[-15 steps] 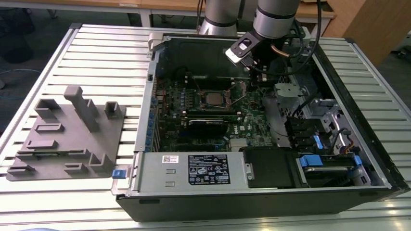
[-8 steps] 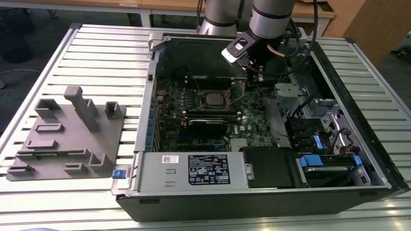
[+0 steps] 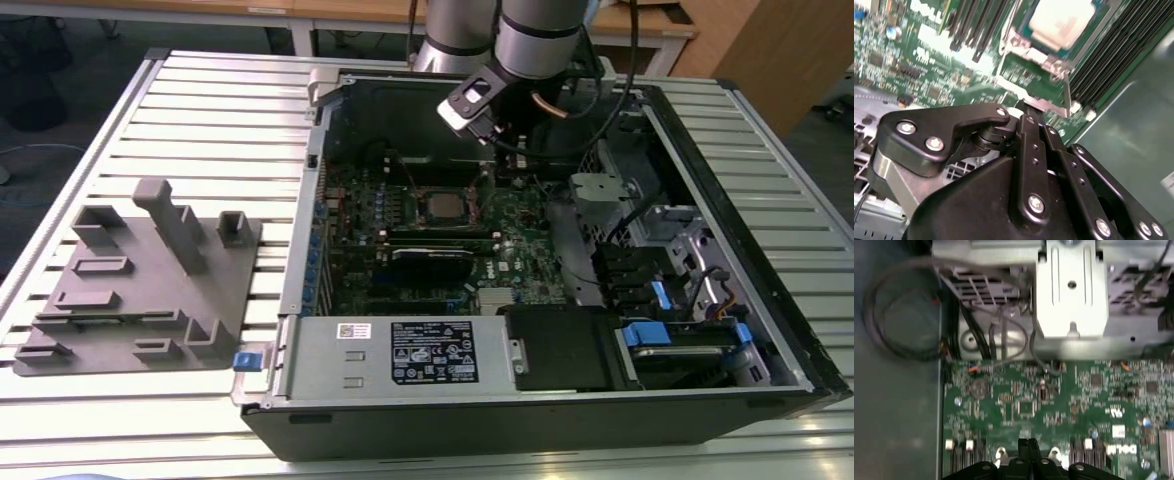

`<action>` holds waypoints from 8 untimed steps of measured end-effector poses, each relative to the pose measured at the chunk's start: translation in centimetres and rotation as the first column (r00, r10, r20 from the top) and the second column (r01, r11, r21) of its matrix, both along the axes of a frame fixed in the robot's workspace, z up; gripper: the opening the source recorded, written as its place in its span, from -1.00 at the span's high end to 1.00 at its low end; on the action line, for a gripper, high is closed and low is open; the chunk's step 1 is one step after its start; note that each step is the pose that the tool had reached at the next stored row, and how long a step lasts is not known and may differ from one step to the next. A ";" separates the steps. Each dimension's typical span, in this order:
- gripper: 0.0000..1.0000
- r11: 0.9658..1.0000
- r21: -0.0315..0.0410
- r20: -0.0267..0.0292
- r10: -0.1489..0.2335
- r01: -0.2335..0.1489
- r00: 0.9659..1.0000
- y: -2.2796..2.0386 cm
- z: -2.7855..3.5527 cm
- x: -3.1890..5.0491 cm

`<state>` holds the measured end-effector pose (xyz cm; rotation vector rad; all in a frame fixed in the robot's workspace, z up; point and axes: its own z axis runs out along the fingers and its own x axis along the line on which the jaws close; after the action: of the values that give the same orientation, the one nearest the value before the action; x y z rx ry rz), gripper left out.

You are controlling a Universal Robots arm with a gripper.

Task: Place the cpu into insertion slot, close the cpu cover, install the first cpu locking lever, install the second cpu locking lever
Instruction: 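Close the cpu cover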

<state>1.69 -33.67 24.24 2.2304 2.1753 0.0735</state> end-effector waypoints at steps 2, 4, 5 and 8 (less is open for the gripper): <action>0.79 1.000 0.002 0.002 -0.001 0.001 1.000 0.00 0.01 -0.72; 0.79 1.000 0.003 0.003 -0.002 0.002 1.000 0.00 0.01 -1.40; 0.79 1.000 0.004 0.004 -0.002 0.002 1.000 0.00 0.01 -1.61; 0.79 1.000 0.003 0.004 -0.002 0.002 1.000 0.00 0.01 -1.69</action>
<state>0.00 -33.67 24.25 2.2327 2.1722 0.0815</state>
